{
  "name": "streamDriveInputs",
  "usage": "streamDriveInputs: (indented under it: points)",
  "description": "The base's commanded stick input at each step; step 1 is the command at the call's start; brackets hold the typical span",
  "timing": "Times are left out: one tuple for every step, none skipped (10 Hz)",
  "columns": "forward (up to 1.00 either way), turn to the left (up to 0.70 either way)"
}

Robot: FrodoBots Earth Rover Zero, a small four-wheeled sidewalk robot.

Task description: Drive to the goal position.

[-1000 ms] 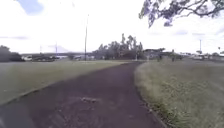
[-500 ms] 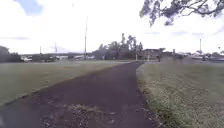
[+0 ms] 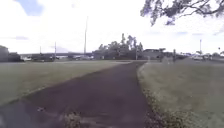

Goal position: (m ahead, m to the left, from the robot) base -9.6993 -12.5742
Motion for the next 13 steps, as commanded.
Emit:
streamDriveInputs:
  points:
    - [0.5,0.0]
    - [0.5,0.0]
    - [0.5,0.0]
    - [0.5,0.0]
    - [0.5,0.0]
    - [0.5,0.0]
    - [0.5,0.0]
    - [0.5,0.0]
    - [0.5,0.0]
    - [0.5,0.0]
    - [0.5,0.0]
    - [0.32,0.0]
    - [0.0,0.0]
